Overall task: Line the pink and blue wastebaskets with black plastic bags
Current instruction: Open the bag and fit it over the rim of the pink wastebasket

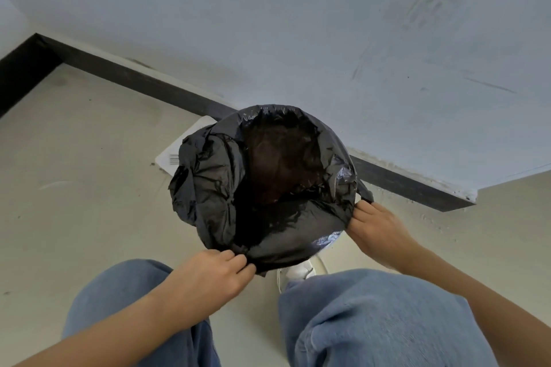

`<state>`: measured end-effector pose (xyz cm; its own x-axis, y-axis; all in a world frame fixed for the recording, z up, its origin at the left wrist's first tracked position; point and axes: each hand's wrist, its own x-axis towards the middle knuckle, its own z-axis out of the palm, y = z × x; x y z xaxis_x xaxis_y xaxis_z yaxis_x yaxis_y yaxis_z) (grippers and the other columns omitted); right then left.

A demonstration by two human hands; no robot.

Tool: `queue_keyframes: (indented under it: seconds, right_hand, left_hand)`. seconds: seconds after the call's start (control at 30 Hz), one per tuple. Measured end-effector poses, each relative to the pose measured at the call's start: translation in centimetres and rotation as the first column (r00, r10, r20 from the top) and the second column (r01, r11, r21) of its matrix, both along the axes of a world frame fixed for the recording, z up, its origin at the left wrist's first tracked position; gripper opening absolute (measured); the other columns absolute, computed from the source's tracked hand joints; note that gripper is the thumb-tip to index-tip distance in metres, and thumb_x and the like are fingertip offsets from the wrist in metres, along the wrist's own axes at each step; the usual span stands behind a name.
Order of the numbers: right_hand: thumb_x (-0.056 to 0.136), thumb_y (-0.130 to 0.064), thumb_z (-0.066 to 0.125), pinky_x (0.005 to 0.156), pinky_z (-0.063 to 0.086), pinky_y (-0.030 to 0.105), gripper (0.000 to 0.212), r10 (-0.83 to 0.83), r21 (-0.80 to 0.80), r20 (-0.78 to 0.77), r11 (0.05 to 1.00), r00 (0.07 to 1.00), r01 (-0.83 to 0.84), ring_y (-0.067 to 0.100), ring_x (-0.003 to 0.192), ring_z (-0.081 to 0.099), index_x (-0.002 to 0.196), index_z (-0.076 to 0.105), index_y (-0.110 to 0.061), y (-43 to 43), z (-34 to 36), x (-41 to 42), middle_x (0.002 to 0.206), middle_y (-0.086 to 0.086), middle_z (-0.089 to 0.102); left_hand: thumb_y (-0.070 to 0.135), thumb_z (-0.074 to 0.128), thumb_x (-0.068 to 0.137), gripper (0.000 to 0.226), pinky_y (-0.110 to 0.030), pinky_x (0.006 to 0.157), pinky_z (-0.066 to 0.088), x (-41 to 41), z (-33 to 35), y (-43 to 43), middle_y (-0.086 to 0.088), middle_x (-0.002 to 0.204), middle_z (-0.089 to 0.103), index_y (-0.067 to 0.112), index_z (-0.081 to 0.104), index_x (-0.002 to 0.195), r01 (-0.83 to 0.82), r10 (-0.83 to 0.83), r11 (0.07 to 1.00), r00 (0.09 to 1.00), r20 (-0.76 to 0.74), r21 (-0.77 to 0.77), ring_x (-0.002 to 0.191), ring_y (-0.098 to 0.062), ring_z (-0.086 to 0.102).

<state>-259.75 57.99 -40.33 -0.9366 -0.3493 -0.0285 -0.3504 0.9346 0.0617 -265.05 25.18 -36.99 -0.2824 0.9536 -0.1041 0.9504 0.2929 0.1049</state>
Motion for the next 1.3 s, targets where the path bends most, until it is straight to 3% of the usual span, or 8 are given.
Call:
queue_keyframes:
  seconds: [0.23, 0.3, 0.37, 0.47, 0.67, 0.83, 1.2, 1.3]
  right_hand:
    - [0.094, -0.019, 0.048, 0.085, 0.046, 0.037, 0.026, -0.285, -0.213, 0.435, 0.889, 0.854, 0.405, 0.029, 0.1, 0.061, 0.103, 0.073, -0.012, -0.9, 0.4, -2.1, 0.105, 0.007, 0.071]
    - [0.09, -0.007, 0.055, 0.093, 0.048, 0.04, 0.025, -0.366, -0.41, 0.59, 0.632, 0.72, 0.657, 0.028, 0.101, 0.064, 0.107, 0.073, -0.012, -0.6, 0.9, -2.8, 0.108, 0.008, 0.073]
    - [0.088, 0.001, 0.053, 0.099, 0.047, 0.043, 0.029, -0.342, -0.582, 0.725, 0.159, 0.598, 0.797, 0.028, 0.102, 0.066, 0.105, 0.074, -0.009, -0.4, 2.0, -3.4, 0.105, 0.012, 0.074]
    - [0.091, -0.016, 0.049, 0.094, 0.046, 0.042, 0.025, -0.228, -0.529, 0.847, -0.267, 0.481, 0.805, 0.024, 0.09, 0.066, 0.092, 0.074, -0.012, -0.4, 3.1, -4.2, 0.093, 0.007, 0.073]
    - [0.098, -0.022, 0.045, 0.082, 0.049, 0.036, 0.034, -0.428, -0.634, 0.733, -0.146, 0.529, 0.759, 0.016, 0.077, 0.057, 0.08, 0.069, -0.006, -2.5, 2.2, -4.8, 0.081, 0.007, 0.066]
    - [0.1, -0.021, 0.039, 0.061, 0.048, 0.019, 0.042, -0.495, -0.639, 0.708, -0.144, 0.504, 0.756, 0.003, 0.059, 0.056, 0.071, 0.066, -0.009, -2.9, 1.3, -5.3, 0.063, -0.003, 0.062]
    - [0.096, -0.012, 0.037, 0.068, 0.039, 0.035, 0.037, -0.535, -0.526, 0.75, -0.125, 0.389, 0.841, 0.024, 0.072, 0.048, 0.071, 0.06, 0.004, -1.2, -1.0, -6.7, 0.07, 0.017, 0.056]
    - [0.095, -0.004, 0.037, 0.062, 0.037, 0.033, 0.032, -0.554, -0.475, 0.706, 0.092, 0.442, 0.875, 0.024, 0.068, 0.046, 0.074, 0.058, 0.007, -0.7, -0.7, -6.7, 0.074, 0.014, 0.056]
  left_hand:
    - [0.006, 0.083, 0.047, 0.045, -0.019, 0.04, 0.043, -0.5, -1.2, -0.3, 0.009, 0.061, 0.069, 0.033, 0.076, 0.082, -0.448, 0.441, 0.893, 0.856, 0.27, -0.039, 0.052, -0.014, 0.066]
    - [0.009, 0.066, 0.079, 0.036, -0.025, 0.072, 0.053, -1.5, -1.2, -0.7, 0.012, 0.1, 0.07, 0.03, 0.069, 0.109, -0.655, 0.62, 0.743, 0.595, 0.512, -0.139, 0.087, -0.011, 0.068]
    - [0.014, 0.059, 0.088, 0.026, -0.029, 0.092, 0.049, -2.6, -0.5, -1.2, 0.011, 0.12, 0.064, 0.02, 0.066, 0.112, -0.715, 0.64, 0.557, 0.047, 0.767, -0.422, 0.103, -0.007, 0.063]
    - [0.02, 0.053, 0.093, 0.022, -0.03, 0.075, 0.054, -4.3, 0.1, -2.2, -0.004, 0.11, 0.072, 0.013, 0.068, 0.107, -0.794, 0.507, 0.296, -0.34, 0.792, -0.53, 0.089, -0.018, 0.072]
    - [0.041, 0.042, 0.096, 0.034, -0.034, 0.062, 0.053, -6.6, 0.8, -1.4, -0.012, 0.115, 0.065, 0.023, 0.055, 0.122, -0.839, 0.249, 0.068, -0.509, 0.824, -0.539, 0.082, -0.031, 0.07]
    - [0.049, 0.038, 0.096, 0.042, -0.034, 0.062, 0.058, -6.2, 0.1, -0.6, -0.008, 0.116, 0.065, 0.024, 0.055, 0.126, -0.837, 0.249, 0.093, -0.505, 0.826, -0.54, 0.089, -0.029, 0.07]
    - [0.049, 0.038, 0.095, 0.045, -0.03, 0.066, 0.059, -5.4, -1.3, 0.3, -0.007, 0.114, 0.069, 0.021, 0.059, 0.124, -0.862, 0.206, 0.158, -0.448, 0.87, -0.482, 0.077, -0.018, 0.074]
    - [0.049, 0.037, 0.096, 0.044, -0.031, 0.067, 0.059, -5.2, -1.5, 0.3, -0.006, 0.112, 0.069, 0.022, 0.059, 0.123, -0.862, 0.194, 0.173, -0.445, 0.874, -0.477, 0.077, -0.017, 0.075]
